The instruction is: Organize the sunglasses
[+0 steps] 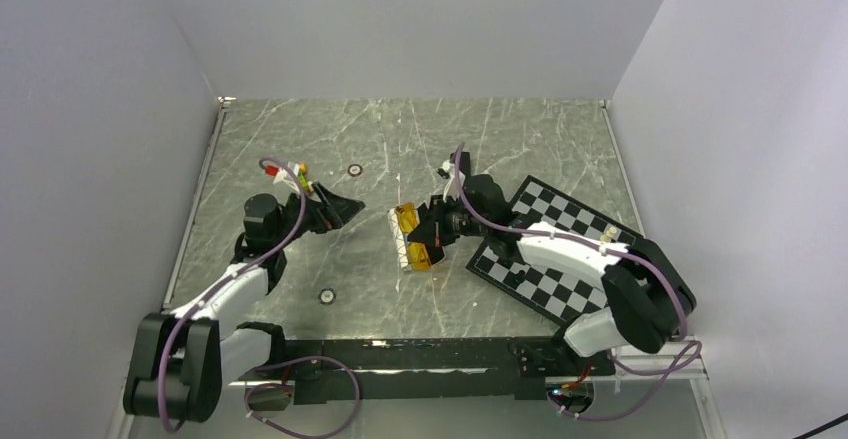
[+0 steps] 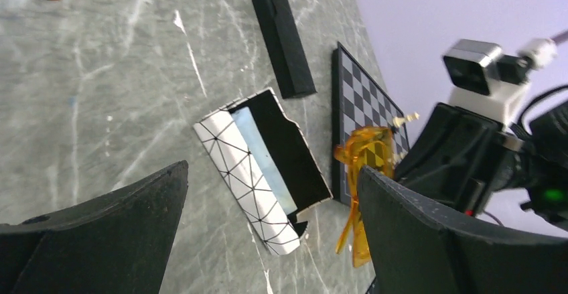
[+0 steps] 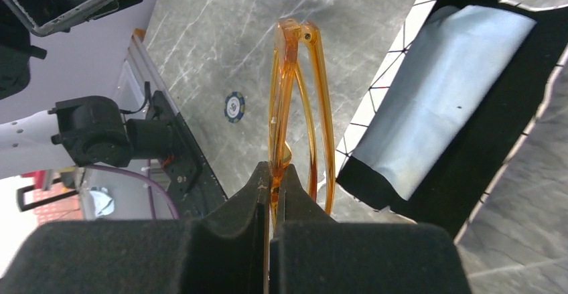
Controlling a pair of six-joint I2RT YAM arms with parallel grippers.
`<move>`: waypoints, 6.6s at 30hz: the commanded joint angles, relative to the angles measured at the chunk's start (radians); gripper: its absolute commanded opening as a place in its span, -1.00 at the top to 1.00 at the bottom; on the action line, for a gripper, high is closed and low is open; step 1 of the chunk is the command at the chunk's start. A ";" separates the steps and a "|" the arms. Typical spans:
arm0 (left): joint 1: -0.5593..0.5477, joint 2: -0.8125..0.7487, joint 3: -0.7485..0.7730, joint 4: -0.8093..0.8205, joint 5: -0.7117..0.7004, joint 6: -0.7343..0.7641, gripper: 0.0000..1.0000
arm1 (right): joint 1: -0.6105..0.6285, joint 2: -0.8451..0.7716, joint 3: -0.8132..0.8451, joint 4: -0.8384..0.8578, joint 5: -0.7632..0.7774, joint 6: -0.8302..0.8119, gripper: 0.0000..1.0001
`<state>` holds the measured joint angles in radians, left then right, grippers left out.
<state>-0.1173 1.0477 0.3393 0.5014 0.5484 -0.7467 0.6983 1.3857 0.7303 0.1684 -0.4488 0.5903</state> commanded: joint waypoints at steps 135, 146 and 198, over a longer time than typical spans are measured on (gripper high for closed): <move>-0.343 0.457 0.121 0.093 -0.154 -0.044 -0.99 | -0.115 0.223 0.219 -0.163 0.201 0.014 0.15; -0.344 0.447 0.113 0.076 -0.153 -0.027 -0.99 | -0.195 0.215 0.138 -0.263 0.268 -0.007 0.44; -0.403 0.394 0.129 -0.153 -0.302 -0.025 -0.99 | 0.039 0.513 0.253 -0.309 0.494 0.162 0.23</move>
<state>-0.5060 1.4998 0.4606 0.5087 0.3225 -0.8062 0.7040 1.8153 0.9997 -0.0536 -0.2741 0.7609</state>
